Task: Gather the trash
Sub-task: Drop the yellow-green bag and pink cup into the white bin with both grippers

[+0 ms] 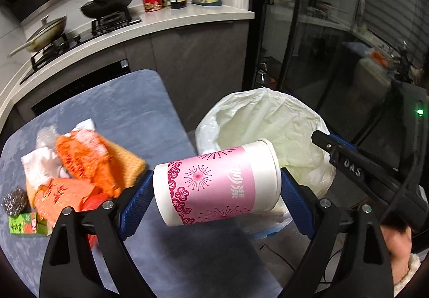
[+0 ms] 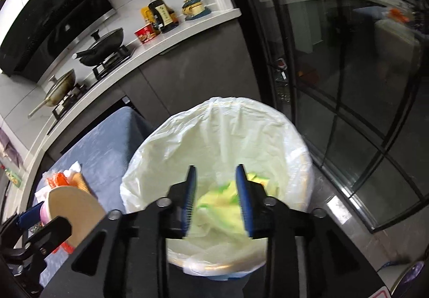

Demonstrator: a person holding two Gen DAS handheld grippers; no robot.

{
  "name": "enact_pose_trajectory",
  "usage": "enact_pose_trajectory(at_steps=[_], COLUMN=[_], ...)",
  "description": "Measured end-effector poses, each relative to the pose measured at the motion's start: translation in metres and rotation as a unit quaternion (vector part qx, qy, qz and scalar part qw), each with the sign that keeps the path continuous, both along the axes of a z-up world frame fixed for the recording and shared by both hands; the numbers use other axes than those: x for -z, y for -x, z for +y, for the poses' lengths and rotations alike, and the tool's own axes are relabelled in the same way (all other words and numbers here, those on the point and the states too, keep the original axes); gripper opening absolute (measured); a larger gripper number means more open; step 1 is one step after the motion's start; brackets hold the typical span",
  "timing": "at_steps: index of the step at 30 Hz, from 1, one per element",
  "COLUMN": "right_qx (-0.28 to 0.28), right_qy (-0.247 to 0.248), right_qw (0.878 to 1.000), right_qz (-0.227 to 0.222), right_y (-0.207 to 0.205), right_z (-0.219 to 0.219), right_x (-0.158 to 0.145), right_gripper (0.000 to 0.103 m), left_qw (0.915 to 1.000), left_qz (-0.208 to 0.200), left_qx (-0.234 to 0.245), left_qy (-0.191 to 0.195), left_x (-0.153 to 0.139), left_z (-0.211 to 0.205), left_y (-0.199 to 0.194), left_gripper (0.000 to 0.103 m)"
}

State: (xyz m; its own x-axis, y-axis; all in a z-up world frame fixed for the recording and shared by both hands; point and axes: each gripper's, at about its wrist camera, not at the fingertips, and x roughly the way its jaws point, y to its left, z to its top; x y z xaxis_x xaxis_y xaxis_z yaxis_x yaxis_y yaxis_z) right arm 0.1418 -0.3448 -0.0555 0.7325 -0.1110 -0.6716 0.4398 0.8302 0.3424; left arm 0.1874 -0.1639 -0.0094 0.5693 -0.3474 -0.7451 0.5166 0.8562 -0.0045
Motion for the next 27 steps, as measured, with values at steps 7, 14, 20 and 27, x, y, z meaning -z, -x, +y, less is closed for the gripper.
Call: enact_pose_trajectory(at_steps=[7,14,20,27], right_qx=[0.050,0.082,0.094,0.076], right_qy=[0.025,0.014,0.009,0.010], right_qw=[0.998,0.997,0.995,0.997], right_qz=[-0.003,-0.009,-0.015,-0.021], right_y=[0.031,0.060,0.074,0.071], right_z=[-0.015,-0.030,-0.030,-0.014], right_x=[-0.013,-0.019,-0.023,-0.029], right_gripper=[0.052,0.054,0.057,0.060], left_qw=[0.9992,0.9976,0.9973,0.9987], left_qz=[-0.002,0.004,0.009,0.019], left_qx=[0.039,0.069,0.071,-0.009], left_qy=[-0.002,0.005,0.015,0.046], left_x=[0.003,0.012,0.017,0.008], left_z=[-0.043,-0.074,-0.070,-0.002], left_y=[-0.005,-0.008,-0.011,-0.020], left_gripper=[0.086,0.094,0.094,0.094])
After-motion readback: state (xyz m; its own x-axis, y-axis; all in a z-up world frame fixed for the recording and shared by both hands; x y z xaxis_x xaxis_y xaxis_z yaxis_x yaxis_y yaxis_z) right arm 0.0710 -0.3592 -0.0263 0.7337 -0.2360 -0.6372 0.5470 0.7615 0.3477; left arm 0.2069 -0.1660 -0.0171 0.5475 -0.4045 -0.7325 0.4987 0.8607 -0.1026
